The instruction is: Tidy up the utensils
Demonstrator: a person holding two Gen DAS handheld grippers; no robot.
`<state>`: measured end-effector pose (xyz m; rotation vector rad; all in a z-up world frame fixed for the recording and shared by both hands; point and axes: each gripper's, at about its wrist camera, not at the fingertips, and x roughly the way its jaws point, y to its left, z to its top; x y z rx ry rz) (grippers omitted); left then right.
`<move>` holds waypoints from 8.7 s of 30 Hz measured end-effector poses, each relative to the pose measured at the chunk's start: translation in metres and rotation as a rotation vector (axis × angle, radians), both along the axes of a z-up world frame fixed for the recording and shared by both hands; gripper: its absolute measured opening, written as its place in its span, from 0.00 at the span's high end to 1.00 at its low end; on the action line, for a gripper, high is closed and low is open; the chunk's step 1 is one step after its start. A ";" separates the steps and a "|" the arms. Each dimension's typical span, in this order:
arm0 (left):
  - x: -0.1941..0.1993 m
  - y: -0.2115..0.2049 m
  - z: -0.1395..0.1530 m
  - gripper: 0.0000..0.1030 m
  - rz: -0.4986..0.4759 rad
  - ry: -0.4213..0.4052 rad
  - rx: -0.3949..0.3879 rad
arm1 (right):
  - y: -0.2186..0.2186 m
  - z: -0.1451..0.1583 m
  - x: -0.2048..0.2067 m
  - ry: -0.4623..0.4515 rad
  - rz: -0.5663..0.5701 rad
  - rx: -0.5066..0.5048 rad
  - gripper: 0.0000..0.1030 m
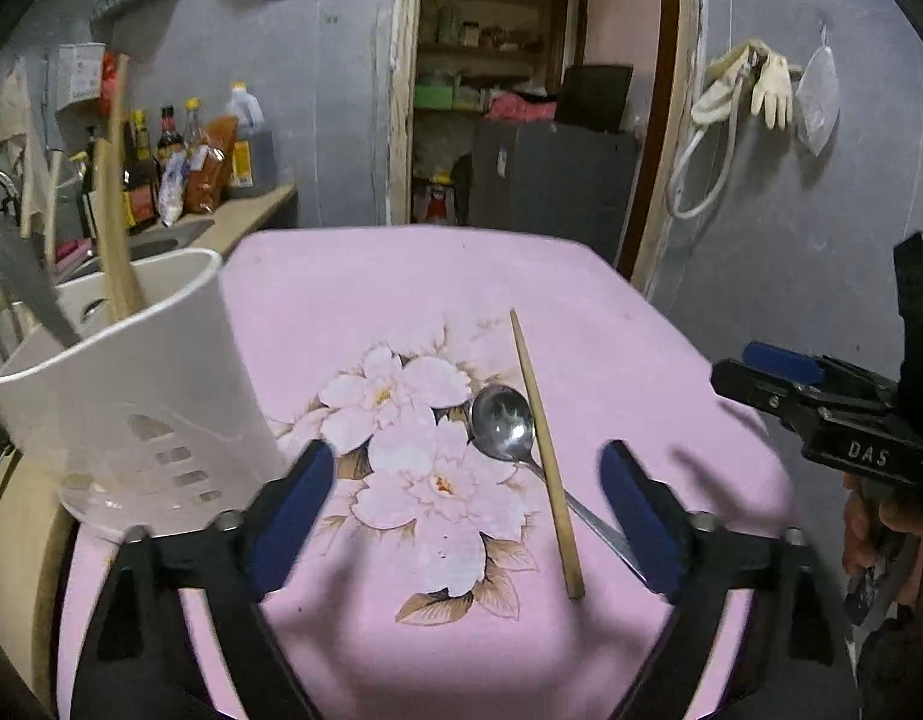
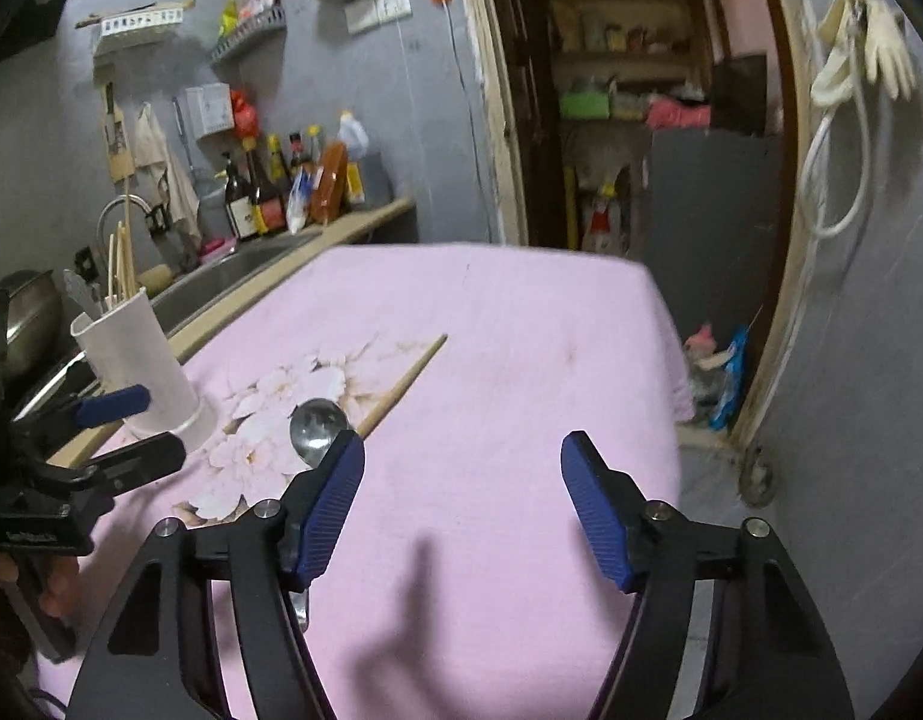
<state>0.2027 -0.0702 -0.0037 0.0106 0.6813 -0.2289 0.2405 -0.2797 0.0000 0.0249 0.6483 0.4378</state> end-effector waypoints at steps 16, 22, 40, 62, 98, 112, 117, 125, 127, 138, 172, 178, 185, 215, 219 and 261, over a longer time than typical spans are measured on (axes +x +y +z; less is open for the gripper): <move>0.066 0.000 -0.037 0.75 -0.015 0.232 -0.072 | 0.030 -0.026 0.094 0.282 0.087 0.059 0.75; 0.076 0.007 -0.042 0.79 -0.027 0.258 -0.103 | 0.049 -0.033 0.116 0.328 0.099 0.072 0.76; 0.082 0.006 -0.037 0.99 -0.038 0.248 -0.159 | 0.062 -0.039 0.117 0.373 0.150 0.025 0.91; 0.052 0.008 -0.021 0.99 -0.043 0.230 -0.124 | 0.056 -0.032 0.072 0.408 0.152 -0.147 0.91; -0.055 0.101 0.153 0.99 0.220 -0.384 0.230 | 0.127 0.133 -0.057 -0.592 0.121 0.353 0.96; -0.040 0.197 0.152 0.99 0.546 -0.403 0.296 | 0.196 0.152 -0.033 -0.720 0.142 0.460 0.96; -0.025 0.217 0.144 0.99 0.612 -0.389 0.309 | 0.199 0.139 -0.022 -0.731 0.088 0.521 0.96; -0.003 0.218 0.116 0.99 0.630 -0.365 0.381 | 0.218 0.118 -0.014 -0.719 0.074 0.471 0.96; 0.003 0.215 0.108 0.99 0.624 -0.353 0.401 | 0.223 0.112 -0.012 -0.706 0.077 0.446 0.96; 0.010 0.211 0.071 0.98 0.540 -0.301 0.280 | 0.231 0.076 -0.012 -0.586 0.114 0.321 0.96; -0.090 0.160 0.115 0.07 0.202 -0.442 -0.196 | 0.114 0.083 -0.078 -0.468 0.011 0.324 0.01; -0.099 0.135 0.104 0.04 0.152 -0.411 -0.165 | 0.081 0.080 -0.104 -0.443 -0.054 0.257 0.00; -0.117 0.121 0.087 0.04 0.148 -0.370 -0.177 | 0.062 0.073 -0.141 -0.400 -0.127 0.189 0.00; -0.195 0.133 0.035 0.04 0.235 -0.411 -0.146 | 0.070 0.026 -0.214 -0.433 -0.235 0.027 0.00; -0.192 0.133 0.033 0.04 0.235 -0.402 -0.144 | 0.068 0.026 -0.215 -0.429 -0.236 0.030 0.00; -0.193 0.134 0.032 0.04 0.228 -0.400 -0.135 | 0.070 0.023 -0.214 -0.418 -0.229 0.033 0.00</move>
